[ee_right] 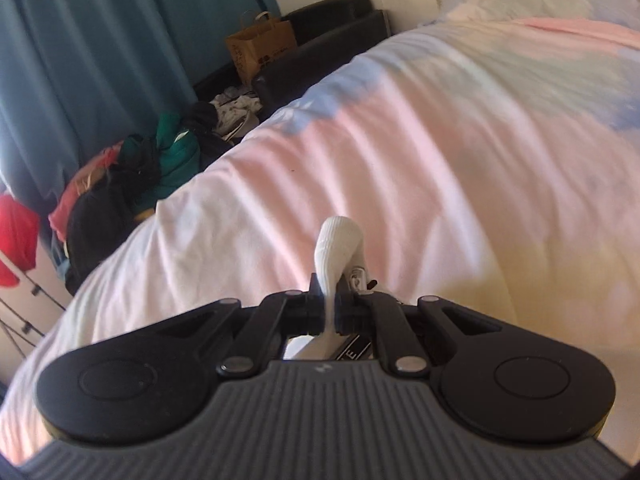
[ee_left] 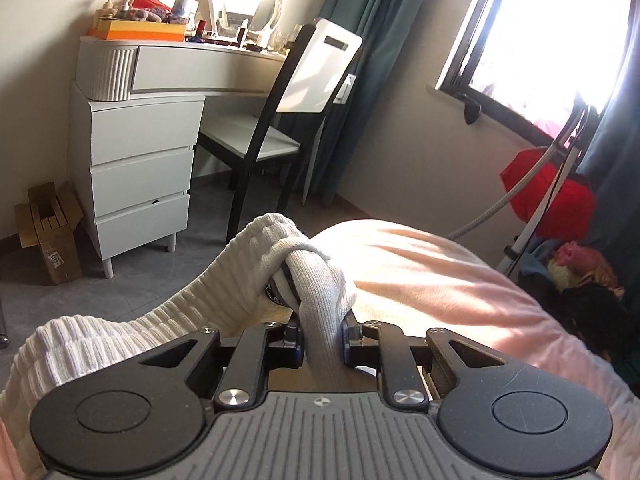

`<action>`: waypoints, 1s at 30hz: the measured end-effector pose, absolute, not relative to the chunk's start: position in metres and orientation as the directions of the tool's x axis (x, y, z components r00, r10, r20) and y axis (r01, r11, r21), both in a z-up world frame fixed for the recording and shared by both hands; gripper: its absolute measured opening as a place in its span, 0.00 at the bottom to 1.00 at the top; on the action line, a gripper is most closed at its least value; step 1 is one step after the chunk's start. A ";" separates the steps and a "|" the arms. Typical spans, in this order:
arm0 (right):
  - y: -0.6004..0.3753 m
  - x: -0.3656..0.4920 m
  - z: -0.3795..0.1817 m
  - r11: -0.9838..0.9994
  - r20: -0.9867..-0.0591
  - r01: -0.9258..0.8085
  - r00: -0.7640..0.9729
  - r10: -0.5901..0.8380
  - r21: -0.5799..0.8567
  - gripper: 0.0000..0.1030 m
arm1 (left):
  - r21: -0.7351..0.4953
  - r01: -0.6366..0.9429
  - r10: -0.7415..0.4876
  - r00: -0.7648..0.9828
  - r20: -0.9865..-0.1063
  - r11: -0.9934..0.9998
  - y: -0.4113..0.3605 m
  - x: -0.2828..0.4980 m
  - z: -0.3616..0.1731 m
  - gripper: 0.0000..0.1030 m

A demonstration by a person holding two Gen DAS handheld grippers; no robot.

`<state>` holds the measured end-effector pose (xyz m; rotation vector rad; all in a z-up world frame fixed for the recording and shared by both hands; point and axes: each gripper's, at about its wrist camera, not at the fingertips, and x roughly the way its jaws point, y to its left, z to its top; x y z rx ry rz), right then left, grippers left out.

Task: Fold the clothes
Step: 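Lift the waistband with the left gripper while the right gripper lifts the cuffs, then open both grippers and lower the sweatpants onto the bed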

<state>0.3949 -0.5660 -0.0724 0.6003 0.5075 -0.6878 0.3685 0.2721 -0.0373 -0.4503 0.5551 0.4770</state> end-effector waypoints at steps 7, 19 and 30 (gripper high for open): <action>-0.563 0.379 -0.058 0.691 -0.566 0.607 0.751 -0.340 0.391 0.44 | -0.325 -0.488 0.254 0.792 -0.555 0.810 0.277 0.339 -0.020 0.60; -0.540 0.198 -0.064 0.521 -0.409 0.456 0.888 -0.210 0.722 0.80 | -0.571 -0.435 0.132 0.859 -0.494 0.697 0.262 0.171 -0.020 0.85; -0.572 0.148 -0.130 0.205 -0.423 0.414 0.906 -0.001 0.887 0.79 | -0.802 -0.483 -0.005 0.855 -0.518 0.351 0.307 0.143 -0.084 0.84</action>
